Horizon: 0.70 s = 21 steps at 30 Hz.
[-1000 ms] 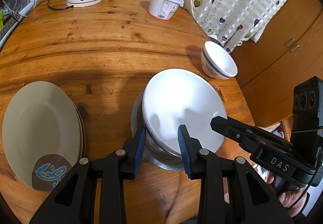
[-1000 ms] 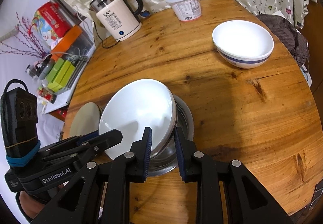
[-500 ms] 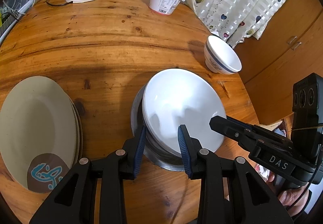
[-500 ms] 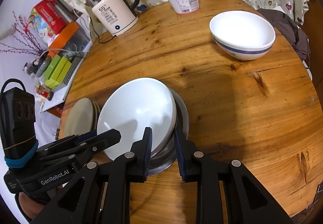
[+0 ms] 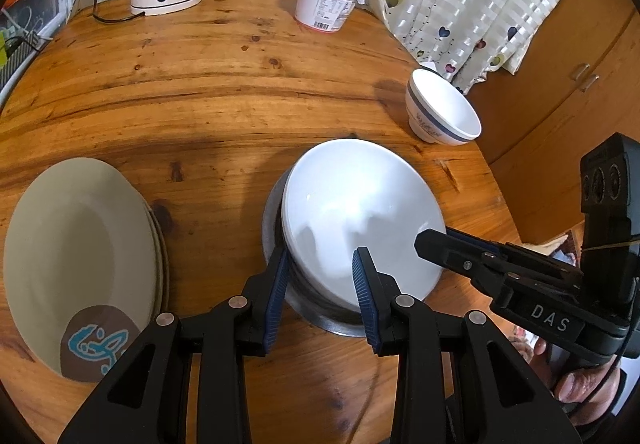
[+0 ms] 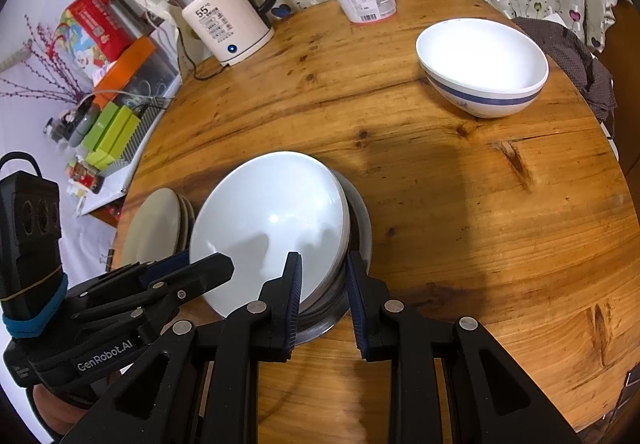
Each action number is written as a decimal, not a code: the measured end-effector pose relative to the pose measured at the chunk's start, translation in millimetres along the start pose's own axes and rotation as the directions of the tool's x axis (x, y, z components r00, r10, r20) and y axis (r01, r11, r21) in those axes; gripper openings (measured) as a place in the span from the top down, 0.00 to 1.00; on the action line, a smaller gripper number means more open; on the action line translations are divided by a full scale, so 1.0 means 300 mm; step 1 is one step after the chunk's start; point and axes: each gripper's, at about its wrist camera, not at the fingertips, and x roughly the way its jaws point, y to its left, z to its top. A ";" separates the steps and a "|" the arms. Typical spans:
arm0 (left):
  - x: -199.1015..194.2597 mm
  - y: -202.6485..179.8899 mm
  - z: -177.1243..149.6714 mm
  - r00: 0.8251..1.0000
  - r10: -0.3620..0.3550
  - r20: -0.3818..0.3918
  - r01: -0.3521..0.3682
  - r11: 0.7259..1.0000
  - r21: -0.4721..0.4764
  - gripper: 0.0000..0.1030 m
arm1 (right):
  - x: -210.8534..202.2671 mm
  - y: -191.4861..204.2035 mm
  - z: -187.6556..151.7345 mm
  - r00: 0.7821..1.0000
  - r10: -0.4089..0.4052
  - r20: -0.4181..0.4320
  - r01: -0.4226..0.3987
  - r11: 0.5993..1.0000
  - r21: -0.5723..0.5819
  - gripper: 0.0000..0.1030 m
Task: Organize plates and bowls
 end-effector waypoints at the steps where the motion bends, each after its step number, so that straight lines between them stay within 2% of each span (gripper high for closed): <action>1: -0.002 0.001 -0.001 1.000 -0.002 0.002 0.002 1.000 0.000 0.66 | 0.001 0.001 0.000 1.000 0.000 0.000 0.000 1.000 -0.001 0.77; 7: -0.022 0.012 -0.002 1.000 -0.001 0.024 0.001 1.000 -0.011 0.65 | -0.004 0.003 0.000 1.000 0.003 0.003 -0.003 1.000 0.002 0.78; 16: -0.097 0.048 0.016 0.995 -0.017 0.100 0.020 0.999 -0.029 0.65 | -0.108 -0.001 0.018 0.996 0.021 0.084 -0.020 1.000 -0.011 0.77; 21: -0.125 0.064 0.016 0.991 -0.033 0.133 0.038 0.999 -0.033 0.65 | -0.141 -0.020 0.019 0.994 0.025 0.106 -0.023 1.000 -0.013 0.68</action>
